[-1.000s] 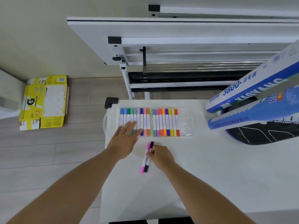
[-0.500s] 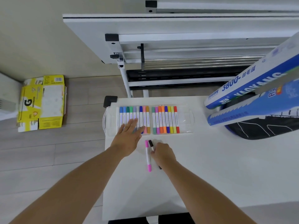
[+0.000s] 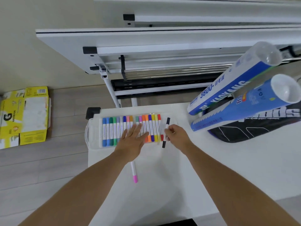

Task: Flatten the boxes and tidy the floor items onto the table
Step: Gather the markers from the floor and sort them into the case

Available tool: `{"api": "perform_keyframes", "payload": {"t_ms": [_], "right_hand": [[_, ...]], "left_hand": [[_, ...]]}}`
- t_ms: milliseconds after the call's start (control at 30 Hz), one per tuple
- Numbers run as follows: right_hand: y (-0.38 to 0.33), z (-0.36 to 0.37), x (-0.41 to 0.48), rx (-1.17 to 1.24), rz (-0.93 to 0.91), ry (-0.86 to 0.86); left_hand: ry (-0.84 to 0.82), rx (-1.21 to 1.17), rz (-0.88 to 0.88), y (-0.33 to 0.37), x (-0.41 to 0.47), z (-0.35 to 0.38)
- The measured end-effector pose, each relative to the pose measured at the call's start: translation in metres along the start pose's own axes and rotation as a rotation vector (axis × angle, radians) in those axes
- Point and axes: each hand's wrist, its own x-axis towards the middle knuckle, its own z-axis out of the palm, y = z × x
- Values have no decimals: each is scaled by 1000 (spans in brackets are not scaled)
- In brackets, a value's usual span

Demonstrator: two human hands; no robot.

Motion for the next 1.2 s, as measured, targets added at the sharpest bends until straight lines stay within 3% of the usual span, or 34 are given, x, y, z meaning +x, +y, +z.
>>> {"api": "perform_keyframes", "payload": {"t_ms": [133, 400, 733, 1067, 1200], "right_hand": [[9, -10, 27, 5, -3, 3], [9, 0, 62, -312, -107, 20], [6, 6, 72, -444, -112, 7], [-1, 0, 67, -567, 170, 64], [-11, 4, 56, -600, 173, 98]], "left_hand": [[-5, 18, -3, 7, 4, 13], [59, 47, 13, 2, 6, 30], [82, 23, 0, 1, 7, 34], [66, 41, 4, 2, 6, 32], [33, 27, 45, -7, 3, 28]]}}
